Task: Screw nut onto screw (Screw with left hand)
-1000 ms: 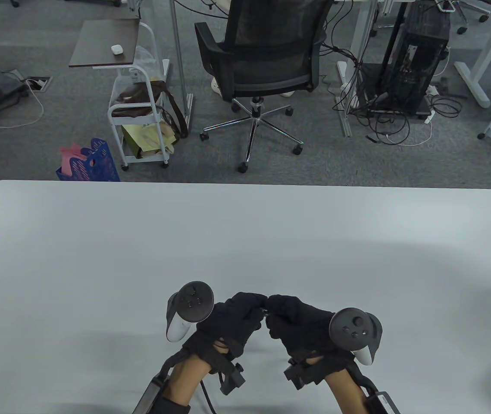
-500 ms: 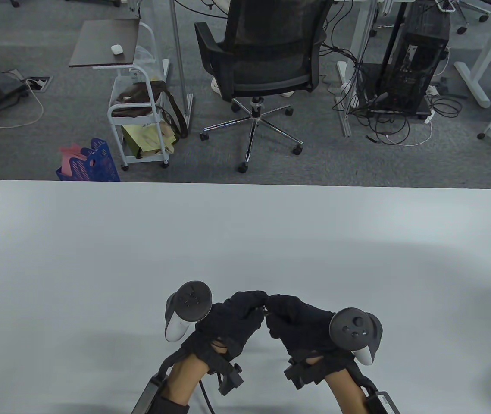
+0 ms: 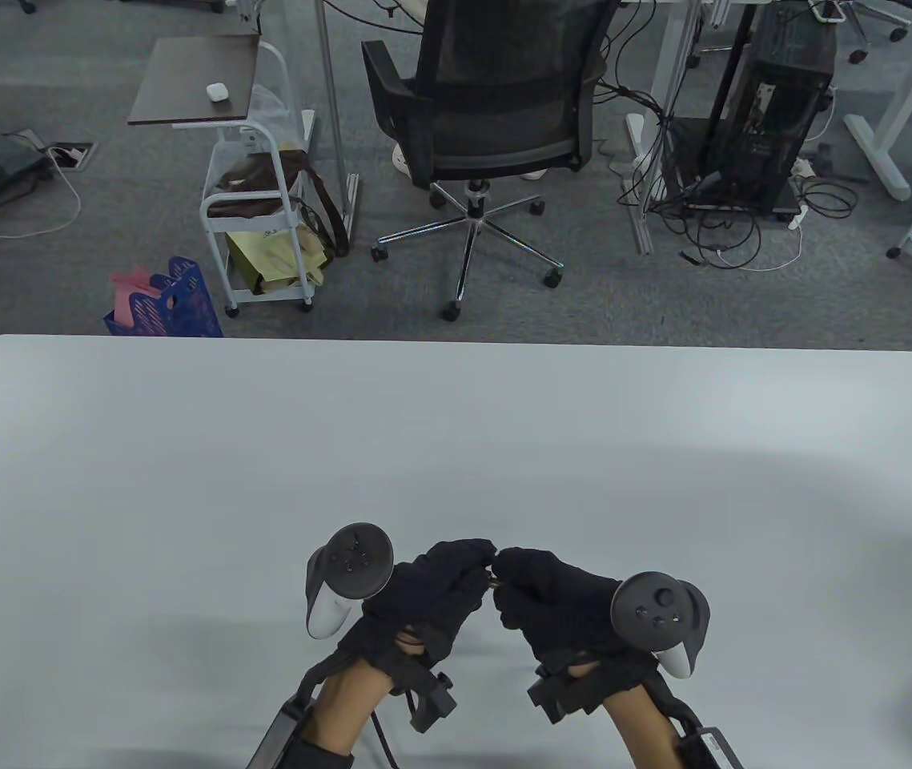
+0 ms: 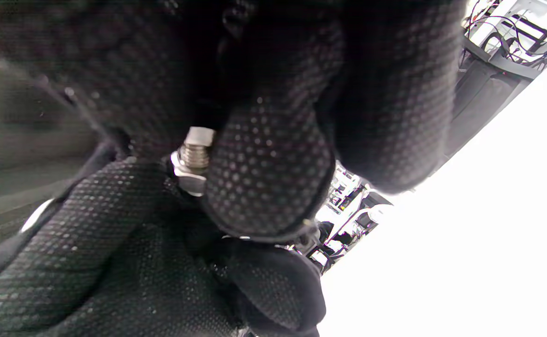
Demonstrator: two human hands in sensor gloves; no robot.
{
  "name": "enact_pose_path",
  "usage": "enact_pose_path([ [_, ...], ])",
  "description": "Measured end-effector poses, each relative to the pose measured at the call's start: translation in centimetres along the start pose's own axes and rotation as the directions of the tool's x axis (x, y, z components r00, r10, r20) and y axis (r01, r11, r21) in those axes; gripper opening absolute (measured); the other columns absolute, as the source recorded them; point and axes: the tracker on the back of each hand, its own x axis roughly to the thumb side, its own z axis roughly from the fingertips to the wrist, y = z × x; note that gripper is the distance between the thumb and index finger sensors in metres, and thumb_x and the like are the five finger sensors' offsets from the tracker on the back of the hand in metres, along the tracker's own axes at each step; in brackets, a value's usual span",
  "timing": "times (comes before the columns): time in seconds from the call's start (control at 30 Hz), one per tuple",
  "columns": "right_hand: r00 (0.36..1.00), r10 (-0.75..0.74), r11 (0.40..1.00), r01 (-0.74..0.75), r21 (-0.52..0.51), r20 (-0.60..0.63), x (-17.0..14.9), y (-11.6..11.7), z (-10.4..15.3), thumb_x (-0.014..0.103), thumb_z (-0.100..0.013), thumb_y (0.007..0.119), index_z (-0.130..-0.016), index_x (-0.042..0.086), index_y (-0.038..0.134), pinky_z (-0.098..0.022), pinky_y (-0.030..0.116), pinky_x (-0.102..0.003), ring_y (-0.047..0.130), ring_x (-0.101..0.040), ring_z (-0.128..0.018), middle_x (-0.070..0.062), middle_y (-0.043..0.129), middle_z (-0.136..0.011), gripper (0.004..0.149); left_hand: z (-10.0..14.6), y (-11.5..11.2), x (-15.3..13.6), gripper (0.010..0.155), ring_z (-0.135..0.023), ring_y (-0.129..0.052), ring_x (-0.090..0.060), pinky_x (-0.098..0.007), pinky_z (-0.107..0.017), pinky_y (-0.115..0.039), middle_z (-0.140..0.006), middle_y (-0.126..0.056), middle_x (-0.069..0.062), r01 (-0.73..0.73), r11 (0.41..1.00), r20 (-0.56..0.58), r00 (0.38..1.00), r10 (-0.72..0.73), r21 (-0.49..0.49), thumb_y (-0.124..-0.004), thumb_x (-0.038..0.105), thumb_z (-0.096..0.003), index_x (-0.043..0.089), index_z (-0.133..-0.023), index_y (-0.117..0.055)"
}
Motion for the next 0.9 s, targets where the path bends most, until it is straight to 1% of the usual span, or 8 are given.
enact_pose_path([
  [0.13, 1.0, 0.007, 1.0, -0.007, 0.002, 0.003, -0.03, 0.01, 0.0, 0.037, -0.032, 0.095, -0.075, 0.02, 0.086, -0.034, 0.1, -0.039, 0.115, -0.01, -0.03, -0.004, 0.103, -0.063, 0.046, -0.14, -0.14, 0.22, 0.058, -0.053, -0.092, -0.047, -0.063, -0.046, -0.069, -0.083, -0.079, -0.03, 0.007, 1.0, 0.004, 1.0, -0.007, -0.021, -0.066, 0.039, -0.0443, 0.003, -0.089, -0.073],
  [0.23, 1.0, 0.003, 1.0, -0.003, 0.0, 0.002, -0.02, -0.04, 0.0, 0.037, -0.032, 0.094, -0.075, 0.02, 0.086, -0.034, 0.101, -0.039, 0.115, -0.01, -0.03, -0.004, 0.103, -0.063, 0.046, -0.16, -0.12, 0.22, 0.057, -0.057, -0.089, -0.045, -0.062, -0.049, -0.068, -0.087, -0.073, -0.028, -0.011, 0.998, 0.014, 1.0, 0.012, -0.06, -0.067, 0.037, -0.045, 0.006, -0.093, -0.066],
  [0.33, 1.0, -0.002, 1.0, 0.002, -0.002, 0.001, -0.03, -0.03, 0.0, 0.036, -0.032, 0.095, -0.075, 0.02, 0.086, -0.035, 0.1, -0.039, 0.115, -0.009, -0.03, -0.004, 0.103, -0.063, 0.046, -0.04, -0.03, -0.04, 0.064, -0.058, -0.089, -0.045, -0.062, -0.049, -0.068, -0.088, -0.072, -0.028, -0.029, 0.999, 0.002, 1.0, 0.029, -0.038, -0.066, 0.044, -0.0446, 0.007, -0.098, -0.061],
  [0.4, 1.0, 0.004, 1.0, -0.004, 0.001, 0.002, -0.02, 0.01, 0.0, 0.037, -0.032, 0.095, -0.075, 0.02, 0.087, -0.034, 0.1, -0.039, 0.115, -0.01, -0.03, -0.004, 0.103, -0.063, 0.046, 0.03, 0.03, -0.1, 0.065, -0.056, -0.09, -0.047, -0.063, -0.048, -0.069, -0.086, -0.075, -0.03, -0.021, 1.0, -0.018, 1.0, 0.02, -0.004, -0.064, 0.044, -0.044, 0.005, -0.096, -0.067],
  [0.53, 1.0, 0.011, 1.0, -0.011, 0.002, 0.004, -0.04, 0.0, 0.01, 0.036, -0.032, 0.095, -0.075, 0.02, 0.087, -0.035, 0.101, -0.039, 0.115, -0.009, -0.03, -0.004, 0.103, -0.063, 0.046, -0.17, -0.16, 0.12, 0.057, -0.053, -0.091, -0.047, -0.063, -0.047, -0.069, -0.083, -0.079, -0.03, -0.021, 0.999, -0.009, 1.0, 0.021, -0.045, -0.066, 0.039, -0.0445, 0.004, -0.089, -0.073],
  [0.73, 1.0, 0.0, 1.0, 0.0, -0.005, 0.003, 0.0, -0.06, -0.01, 0.036, -0.032, 0.094, -0.075, 0.02, 0.086, -0.035, 0.1, -0.039, 0.115, -0.009, -0.03, -0.004, 0.103, -0.063, 0.046, -0.08, 0.0, 0.0, 0.063, -0.059, -0.089, -0.045, -0.062, -0.05, -0.068, -0.088, -0.072, -0.028, -0.047, 0.998, 0.012, 0.999, 0.048, -0.044, -0.066, 0.044, -0.0445, 0.008, -0.096, -0.062],
  [0.8, 1.0, 0.005, 1.0, -0.005, 0.001, 0.003, -0.03, 0.04, 0.0, 0.037, -0.032, 0.094, -0.075, 0.02, 0.086, -0.035, 0.1, -0.039, 0.115, -0.01, -0.03, -0.004, 0.103, -0.063, 0.046, -0.01, 0.08, 0.07, 0.065, -0.057, -0.09, -0.047, -0.063, -0.048, -0.068, -0.085, -0.075, -0.03, -0.028, 1.0, 0.0, 1.0, 0.028, 0.001, -0.064, 0.045, -0.0439, 0.005, -0.095, -0.067],
  [0.9, 1.0, 0.006, 1.0, -0.006, 0.003, 0.003, 0.0, 0.08, 0.0, 0.036, -0.032, 0.095, -0.075, 0.02, 0.086, -0.034, 0.1, -0.039, 0.115, -0.01, -0.03, -0.004, 0.103, -0.063, 0.046, -0.08, -0.05, 0.07, 0.061, -0.054, -0.091, -0.049, -0.064, -0.047, -0.069, -0.083, -0.079, -0.031, -0.012, 1.0, -0.024, 1.0, 0.011, -0.018, -0.065, 0.041, -0.0444, 0.003, -0.091, -0.074],
])
